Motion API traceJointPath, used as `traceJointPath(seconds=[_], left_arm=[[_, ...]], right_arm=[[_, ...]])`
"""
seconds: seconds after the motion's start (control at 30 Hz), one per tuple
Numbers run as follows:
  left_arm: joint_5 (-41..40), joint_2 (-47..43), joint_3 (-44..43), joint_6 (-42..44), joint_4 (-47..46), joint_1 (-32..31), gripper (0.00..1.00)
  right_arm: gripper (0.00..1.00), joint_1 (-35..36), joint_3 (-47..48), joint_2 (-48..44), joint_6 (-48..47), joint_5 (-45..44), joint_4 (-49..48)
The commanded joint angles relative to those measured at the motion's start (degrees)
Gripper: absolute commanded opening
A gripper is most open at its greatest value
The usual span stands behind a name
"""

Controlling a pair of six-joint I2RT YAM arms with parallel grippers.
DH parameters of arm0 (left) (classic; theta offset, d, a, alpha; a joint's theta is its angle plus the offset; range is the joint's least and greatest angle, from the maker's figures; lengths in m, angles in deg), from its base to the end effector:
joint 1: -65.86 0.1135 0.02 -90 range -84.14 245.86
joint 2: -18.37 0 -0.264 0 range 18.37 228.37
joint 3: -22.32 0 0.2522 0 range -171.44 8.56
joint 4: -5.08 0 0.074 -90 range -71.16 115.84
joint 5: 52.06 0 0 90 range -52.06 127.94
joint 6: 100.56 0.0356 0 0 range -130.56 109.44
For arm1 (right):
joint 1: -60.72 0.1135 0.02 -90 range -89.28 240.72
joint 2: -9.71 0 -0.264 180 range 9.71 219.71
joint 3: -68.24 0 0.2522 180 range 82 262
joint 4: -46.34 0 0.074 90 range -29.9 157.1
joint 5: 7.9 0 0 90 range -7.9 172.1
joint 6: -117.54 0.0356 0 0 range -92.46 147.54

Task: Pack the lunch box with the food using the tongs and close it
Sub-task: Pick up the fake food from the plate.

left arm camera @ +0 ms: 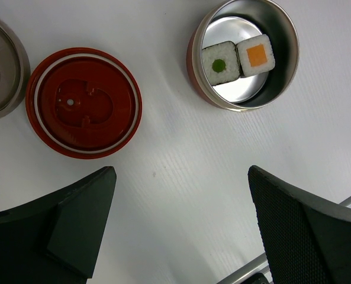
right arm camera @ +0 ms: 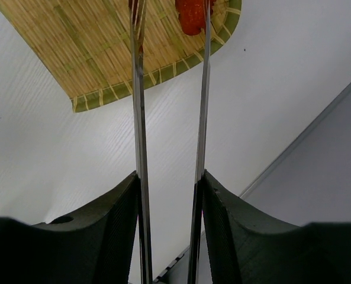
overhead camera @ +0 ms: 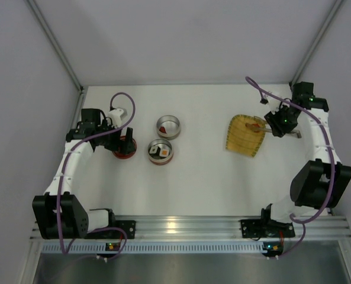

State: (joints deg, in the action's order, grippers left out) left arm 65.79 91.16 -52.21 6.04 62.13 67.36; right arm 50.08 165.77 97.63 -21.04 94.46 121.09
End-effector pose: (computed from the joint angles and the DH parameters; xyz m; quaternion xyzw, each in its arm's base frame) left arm 0.2544 -0.0100 0.2866 0.1929 0.9090 -0.1813 0.3219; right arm 0.3010 -0.0488 0.3207 -0.3375 0.9106 -0.0143 0.2380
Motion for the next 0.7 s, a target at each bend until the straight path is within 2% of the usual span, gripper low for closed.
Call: traceJointPath(seconds=[0.0, 0.67], left_arm=[[1.32, -0.99, -1.98, -0.08, -0.57, 0.35, 0.98], [1.24, -0.64, -2.24, -0.52, -0.4, 0.35, 0.98]], right_arm=[[0.43, -0.88, -0.36, 0.06, -1.96, 0.12, -2.1], [0.43, -0.88, -3.96, 2.08, -2.57, -3.13, -10.19]])
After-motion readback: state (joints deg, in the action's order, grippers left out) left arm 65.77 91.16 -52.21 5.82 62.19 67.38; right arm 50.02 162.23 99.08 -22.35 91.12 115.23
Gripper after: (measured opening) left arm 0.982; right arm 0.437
